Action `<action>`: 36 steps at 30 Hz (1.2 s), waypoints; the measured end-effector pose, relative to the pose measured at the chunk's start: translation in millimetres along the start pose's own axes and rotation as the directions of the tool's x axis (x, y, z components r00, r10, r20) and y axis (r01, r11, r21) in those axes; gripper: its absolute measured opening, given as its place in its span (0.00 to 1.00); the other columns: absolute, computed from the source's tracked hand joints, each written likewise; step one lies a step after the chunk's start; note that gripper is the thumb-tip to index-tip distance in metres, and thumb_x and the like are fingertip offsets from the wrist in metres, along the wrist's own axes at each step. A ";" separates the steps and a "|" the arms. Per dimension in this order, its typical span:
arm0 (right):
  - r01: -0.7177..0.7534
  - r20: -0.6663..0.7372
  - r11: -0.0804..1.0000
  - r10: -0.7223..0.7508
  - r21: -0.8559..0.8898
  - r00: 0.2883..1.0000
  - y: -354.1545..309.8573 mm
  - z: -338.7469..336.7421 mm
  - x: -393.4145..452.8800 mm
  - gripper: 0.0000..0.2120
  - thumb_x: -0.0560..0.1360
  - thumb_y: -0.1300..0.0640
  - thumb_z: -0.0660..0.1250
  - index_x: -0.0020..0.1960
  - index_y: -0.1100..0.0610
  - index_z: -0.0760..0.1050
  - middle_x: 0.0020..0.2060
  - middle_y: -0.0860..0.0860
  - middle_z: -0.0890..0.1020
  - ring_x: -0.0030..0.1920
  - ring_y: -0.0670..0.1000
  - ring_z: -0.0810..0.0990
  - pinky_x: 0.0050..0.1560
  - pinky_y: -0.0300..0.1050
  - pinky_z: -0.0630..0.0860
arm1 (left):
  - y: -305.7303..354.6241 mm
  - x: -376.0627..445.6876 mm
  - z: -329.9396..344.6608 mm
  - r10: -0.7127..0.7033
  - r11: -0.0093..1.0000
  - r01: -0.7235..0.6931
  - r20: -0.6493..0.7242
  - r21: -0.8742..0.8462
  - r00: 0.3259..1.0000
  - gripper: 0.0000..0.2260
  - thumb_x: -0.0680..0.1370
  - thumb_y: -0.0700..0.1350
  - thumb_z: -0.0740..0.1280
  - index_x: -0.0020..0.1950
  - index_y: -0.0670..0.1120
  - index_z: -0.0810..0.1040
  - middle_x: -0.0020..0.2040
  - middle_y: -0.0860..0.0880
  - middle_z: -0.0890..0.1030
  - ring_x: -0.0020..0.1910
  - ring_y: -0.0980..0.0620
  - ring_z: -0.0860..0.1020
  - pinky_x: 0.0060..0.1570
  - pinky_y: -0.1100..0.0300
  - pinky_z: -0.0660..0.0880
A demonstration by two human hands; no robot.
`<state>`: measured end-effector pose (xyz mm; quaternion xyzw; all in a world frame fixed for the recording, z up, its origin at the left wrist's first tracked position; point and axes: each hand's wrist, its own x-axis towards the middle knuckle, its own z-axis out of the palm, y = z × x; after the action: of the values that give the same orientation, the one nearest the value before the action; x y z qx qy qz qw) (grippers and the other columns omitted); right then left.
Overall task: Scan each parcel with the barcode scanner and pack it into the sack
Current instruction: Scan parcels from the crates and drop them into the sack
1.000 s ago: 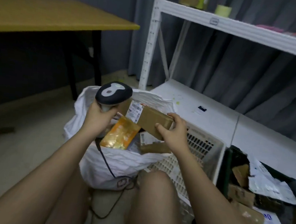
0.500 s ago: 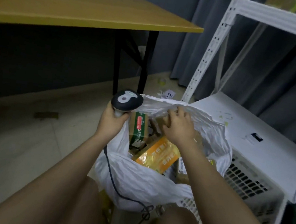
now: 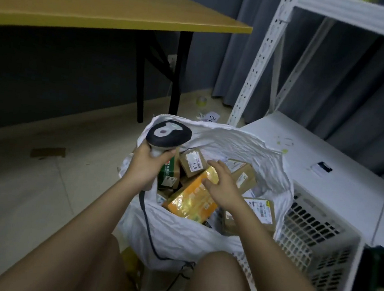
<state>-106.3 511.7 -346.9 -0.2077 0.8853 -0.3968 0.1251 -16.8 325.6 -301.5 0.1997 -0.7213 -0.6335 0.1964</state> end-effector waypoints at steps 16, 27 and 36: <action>-0.402 -0.546 0.915 0.359 0.044 0.757 166.1 -111.0 -314.0 0.13 0.78 0.61 0.65 0.62 0.54 0.75 0.64 0.53 0.72 0.66 0.54 0.70 0.62 0.46 0.68 | 51.6 -183.7 228.9 0.115 0.991 -0.048 0.622 -0.123 0.774 0.26 0.76 0.39 0.70 0.72 0.45 0.65 0.61 0.52 0.72 0.59 0.58 0.70 0.44 0.81 0.68; -0.841 -0.419 0.541 0.760 -0.015 0.496 225.8 -132.9 -415.9 0.44 0.68 0.34 0.71 0.75 0.49 0.56 0.72 0.58 0.60 0.69 0.63 0.60 0.65 0.57 0.66 | -0.1 -274.1 285.7 0.019 1.000 -0.018 0.773 -0.009 0.635 0.25 0.76 0.40 0.70 0.72 0.44 0.67 0.62 0.51 0.74 0.59 0.56 0.73 0.45 0.80 0.71; -0.885 -0.492 0.461 0.787 0.067 0.372 237.4 -95.8 -398.0 0.50 0.68 0.35 0.69 0.77 0.51 0.45 0.68 0.62 0.65 0.65 0.65 0.67 0.60 0.58 0.67 | -24.9 -277.9 290.8 -0.048 0.996 -0.029 0.789 0.083 0.613 0.26 0.75 0.41 0.71 0.71 0.44 0.68 0.65 0.48 0.75 0.62 0.51 0.75 0.61 0.57 0.73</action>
<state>144.1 902.1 -440.9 0.3596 0.9041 -0.2184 0.0751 62.4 714.9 -369.6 -0.0873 -0.7599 -0.6257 -0.1531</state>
